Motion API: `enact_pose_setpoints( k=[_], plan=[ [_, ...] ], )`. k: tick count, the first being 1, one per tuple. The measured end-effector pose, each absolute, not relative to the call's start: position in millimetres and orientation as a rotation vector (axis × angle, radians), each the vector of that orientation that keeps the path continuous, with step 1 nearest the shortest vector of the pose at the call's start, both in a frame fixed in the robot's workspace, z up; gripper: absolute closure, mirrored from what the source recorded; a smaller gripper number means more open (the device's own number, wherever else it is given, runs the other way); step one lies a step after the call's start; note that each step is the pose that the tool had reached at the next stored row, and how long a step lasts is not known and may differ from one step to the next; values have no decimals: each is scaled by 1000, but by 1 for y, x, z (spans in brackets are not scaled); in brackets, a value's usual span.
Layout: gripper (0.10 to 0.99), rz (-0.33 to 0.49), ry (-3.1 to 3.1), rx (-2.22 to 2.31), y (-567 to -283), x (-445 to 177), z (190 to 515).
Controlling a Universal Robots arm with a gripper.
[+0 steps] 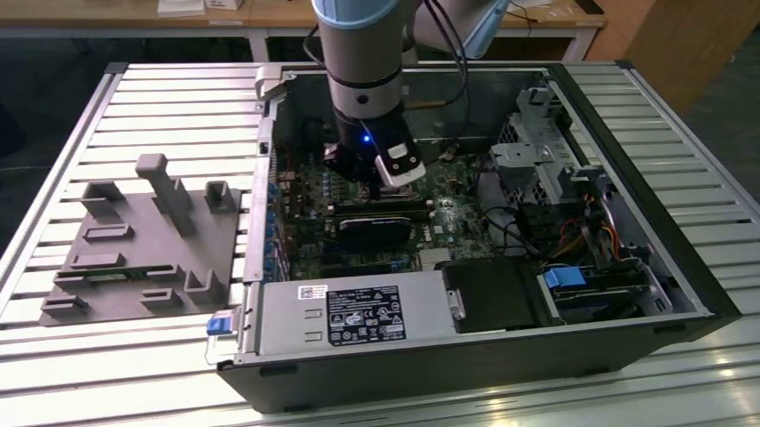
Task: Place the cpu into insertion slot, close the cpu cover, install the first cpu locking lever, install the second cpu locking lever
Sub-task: 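Install the second cpu locking lever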
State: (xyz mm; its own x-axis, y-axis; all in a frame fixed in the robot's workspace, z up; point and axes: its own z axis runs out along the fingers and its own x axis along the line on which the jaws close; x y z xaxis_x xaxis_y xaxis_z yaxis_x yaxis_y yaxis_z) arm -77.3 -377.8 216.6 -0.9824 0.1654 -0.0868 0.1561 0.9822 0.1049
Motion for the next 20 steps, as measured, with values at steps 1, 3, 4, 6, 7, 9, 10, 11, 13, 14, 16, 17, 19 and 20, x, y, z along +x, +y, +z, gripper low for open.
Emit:
enact_pose_setpoints(
  k=[1, 3, 4, 6, 7, 9, 10, 11, 13, 14, 16, 17, 19, 20],
  plan=[
    [984, 152, 3033, 244, -379, -77, 216],
    [984, 158, 3034, 239, -380, -77, 216],
    [984, 162, 3034, 237, -381, -77, 216],
    [984, 170, 3034, 232, -383, -77, 216],
    [984, 175, 3035, 230, -383, -77, 216],
    [984, 185, 3035, 225, -385, -77, 216],
    [984, 191, 3035, 223, -385, -77, 216],
    [984, 197, 3035, 221, -386, -77, 216],
    [984, 200, 3036, 218, -386, -78, 216],
    [984, 200, 3036, 218, -386, -78, 216],
    [984, 201, 3036, 217, -386, -78, 216],
    [984, 201, 3036, 217, -386, -78, 216],
    [984, 213, 3035, 217, -387, -78, 216],
    [984, 228, 3035, 218, -388, -78, 216]
  ],
)
